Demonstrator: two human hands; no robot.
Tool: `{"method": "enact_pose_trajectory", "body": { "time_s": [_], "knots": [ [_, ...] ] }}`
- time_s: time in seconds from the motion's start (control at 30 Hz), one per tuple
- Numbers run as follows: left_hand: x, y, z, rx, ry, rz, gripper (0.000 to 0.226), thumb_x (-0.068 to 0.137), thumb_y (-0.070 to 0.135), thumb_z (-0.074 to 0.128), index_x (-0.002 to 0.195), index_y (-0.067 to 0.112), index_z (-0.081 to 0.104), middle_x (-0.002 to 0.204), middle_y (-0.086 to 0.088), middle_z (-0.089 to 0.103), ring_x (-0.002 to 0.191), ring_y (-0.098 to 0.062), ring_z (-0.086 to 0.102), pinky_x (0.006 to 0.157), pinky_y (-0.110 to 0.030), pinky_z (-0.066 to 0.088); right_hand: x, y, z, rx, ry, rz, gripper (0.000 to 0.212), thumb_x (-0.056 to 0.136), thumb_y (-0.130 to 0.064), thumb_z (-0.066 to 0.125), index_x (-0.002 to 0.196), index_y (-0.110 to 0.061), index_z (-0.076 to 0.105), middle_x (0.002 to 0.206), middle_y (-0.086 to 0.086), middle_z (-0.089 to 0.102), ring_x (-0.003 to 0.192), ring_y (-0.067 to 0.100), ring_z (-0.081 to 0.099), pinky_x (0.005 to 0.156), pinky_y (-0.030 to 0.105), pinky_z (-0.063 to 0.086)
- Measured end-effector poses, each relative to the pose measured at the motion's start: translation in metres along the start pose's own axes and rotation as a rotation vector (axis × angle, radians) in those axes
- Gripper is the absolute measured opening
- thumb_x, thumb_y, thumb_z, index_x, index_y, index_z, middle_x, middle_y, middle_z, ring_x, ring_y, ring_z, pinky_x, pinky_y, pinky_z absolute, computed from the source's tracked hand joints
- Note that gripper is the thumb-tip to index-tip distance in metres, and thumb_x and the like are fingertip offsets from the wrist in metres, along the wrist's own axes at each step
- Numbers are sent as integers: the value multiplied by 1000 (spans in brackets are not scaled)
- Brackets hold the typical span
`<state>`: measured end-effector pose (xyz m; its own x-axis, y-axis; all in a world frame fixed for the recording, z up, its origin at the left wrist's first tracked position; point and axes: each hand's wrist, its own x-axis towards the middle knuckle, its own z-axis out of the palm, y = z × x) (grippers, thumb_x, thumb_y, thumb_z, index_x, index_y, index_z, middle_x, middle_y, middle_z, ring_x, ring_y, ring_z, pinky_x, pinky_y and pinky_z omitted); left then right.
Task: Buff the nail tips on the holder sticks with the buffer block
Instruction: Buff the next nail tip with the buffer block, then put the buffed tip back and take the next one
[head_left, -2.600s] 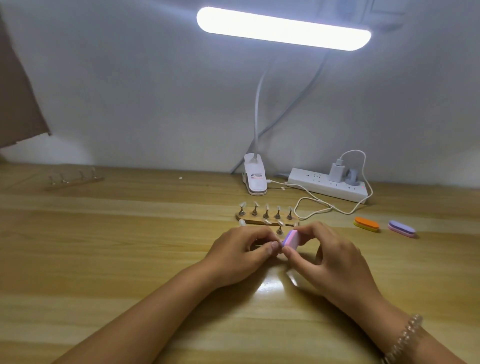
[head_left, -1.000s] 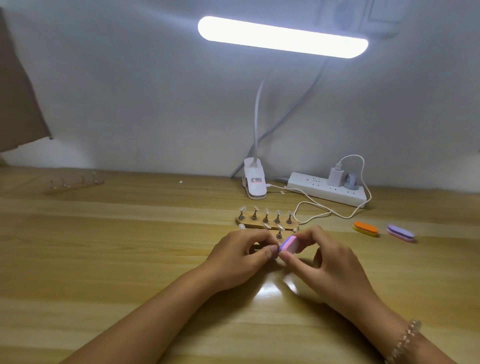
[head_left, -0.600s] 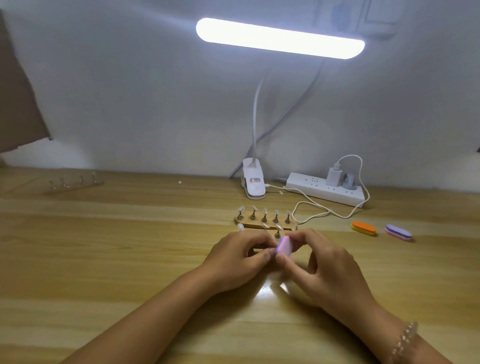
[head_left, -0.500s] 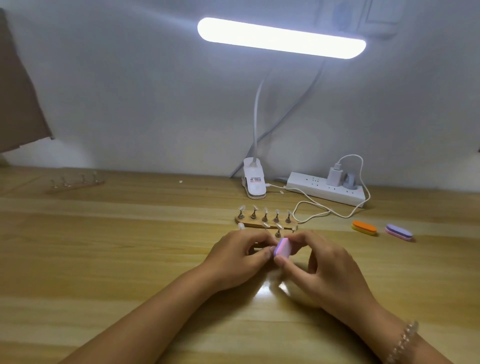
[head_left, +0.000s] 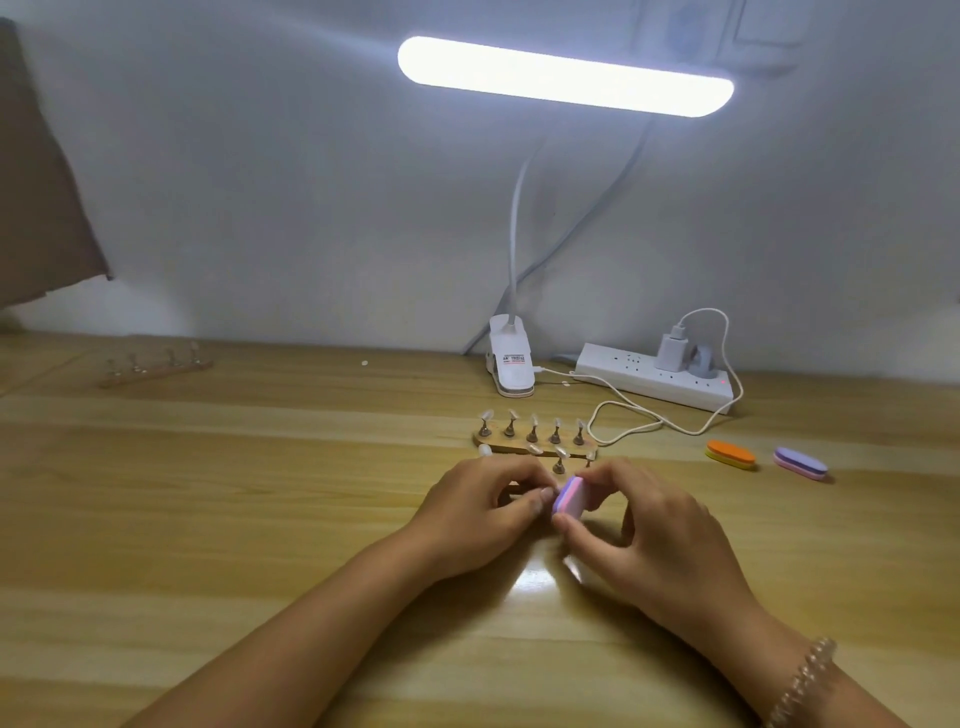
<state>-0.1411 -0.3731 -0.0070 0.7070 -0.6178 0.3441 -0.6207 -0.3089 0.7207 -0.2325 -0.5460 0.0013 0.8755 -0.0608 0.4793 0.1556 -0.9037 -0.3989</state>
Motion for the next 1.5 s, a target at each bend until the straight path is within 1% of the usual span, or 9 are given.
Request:
{"method": "enact_pose_trajectory", "body": {
  "time_s": [0.17, 0.27, 0.4, 0.53, 0.7, 0.83, 0.97, 1.17, 1.5],
  "knots": [
    [-2, 1, 2, -84, 48, 4, 19, 99, 17, 60, 90, 33, 67, 88, 20, 67, 71, 9, 59, 54, -5, 39, 10, 14, -4, 235, 128, 163, 21, 76, -45, 73, 89, -31, 62, 86, -17, 68, 60, 3, 53, 65, 33, 44],
    [-2, -2, 3, -34, 43, 25, 13, 98, 18, 60, 93, 28, 67, 88, 20, 65, 73, 5, 60, 58, -10, 42, 3, 3, -3, 207, 104, 8, 28, 77, -52, 68, 96, -33, 61, 91, -19, 66, 56, 10, 53, 57, 29, 46],
    [-1, -2, 3, 5, 68, 80, 11, 94, 16, 61, 96, 21, 71, 90, 14, 66, 74, 2, 59, 63, -16, 43, 4, 2, -1, 75, 30, -6, 26, 78, -48, 72, 96, -35, 59, 89, -23, 62, 61, -4, 50, 56, 23, 36],
    [-2, 3, 1, -9, 266, 116, 6, 94, 22, 66, 95, 25, 72, 89, 13, 69, 60, -5, 59, 56, -17, 40, 3, 6, -4, 122, 169, 10, 25, 79, -49, 70, 96, -35, 58, 88, -22, 63, 58, 10, 53, 53, 26, 41],
    [0, 4, -7, 32, 559, 39, 7, 93, 19, 69, 94, 26, 69, 89, 15, 71, 78, -5, 65, 60, -13, 44, -2, -1, -2, 77, 131, -52, 31, 79, -60, 59, 99, -37, 57, 89, -22, 60, 61, 9, 51, 52, 25, 42],
    [5, 1, -9, 2, 512, -48, 11, 89, 16, 71, 89, 26, 70, 91, 11, 72, 92, -11, 64, 85, -36, 50, 3, 8, -1, 148, 164, 53, 25, 77, -56, 64, 92, -38, 57, 93, -22, 61, 65, 14, 54, 56, 28, 43],
    [8, -1, -11, 66, 419, -135, 19, 85, 16, 74, 80, 34, 67, 105, 11, 68, 108, -14, 59, 98, -37, 43, 4, 9, 0, 154, 136, 72, 27, 77, -61, 61, 92, -39, 56, 94, -24, 60, 66, 13, 55, 57, 30, 44],
    [11, -6, -9, 159, 267, -219, 18, 85, 23, 71, 79, 37, 62, 97, 10, 64, 99, -16, 57, 92, -38, 47, 3, 6, -1, 106, 53, 82, 30, 77, -61, 60, 96, -38, 57, 88, -23, 60, 71, -2, 53, 57, 23, 36],
    [10, -6, -9, 153, 260, -238, 27, 84, 24, 71, 71, 41, 54, 90, 11, 66, 93, -16, 60, 88, -39, 51, 2, 3, -3, 86, 35, 93, 29, 76, -61, 59, 94, -39, 56, 87, -25, 60, 74, 1, 56, 57, 24, 41]
  ]
}}
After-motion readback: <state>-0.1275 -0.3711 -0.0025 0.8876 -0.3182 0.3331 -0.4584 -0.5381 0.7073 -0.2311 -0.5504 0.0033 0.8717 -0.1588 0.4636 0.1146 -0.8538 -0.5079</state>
